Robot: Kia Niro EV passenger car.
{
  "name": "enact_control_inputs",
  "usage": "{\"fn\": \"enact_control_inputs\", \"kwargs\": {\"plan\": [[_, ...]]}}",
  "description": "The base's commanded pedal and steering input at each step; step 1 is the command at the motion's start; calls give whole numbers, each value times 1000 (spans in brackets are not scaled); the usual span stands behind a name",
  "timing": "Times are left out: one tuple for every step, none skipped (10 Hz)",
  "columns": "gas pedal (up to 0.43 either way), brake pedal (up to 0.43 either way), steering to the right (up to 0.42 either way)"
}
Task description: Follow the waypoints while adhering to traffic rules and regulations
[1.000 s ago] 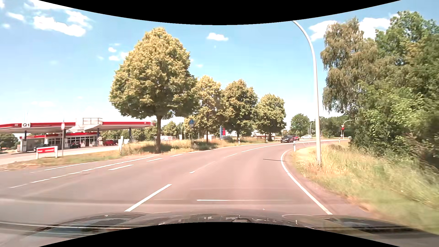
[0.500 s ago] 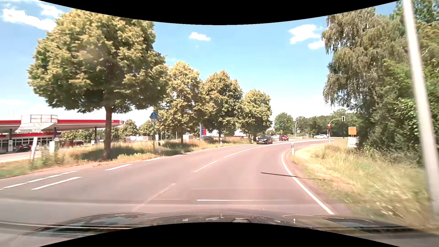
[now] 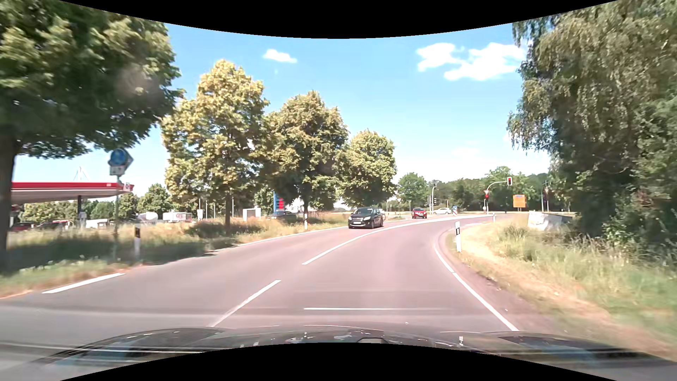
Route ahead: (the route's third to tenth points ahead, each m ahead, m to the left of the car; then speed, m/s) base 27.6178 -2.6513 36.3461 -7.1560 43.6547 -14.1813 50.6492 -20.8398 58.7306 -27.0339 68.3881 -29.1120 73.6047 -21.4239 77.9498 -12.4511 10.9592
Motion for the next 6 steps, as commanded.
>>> {"fn": "enact_control_inputs", "kwargs": {"plan": [[87,0,77],[87,0,80],[87,0,76],[87,0,72],[87,0,69],[87,0,68]]}}
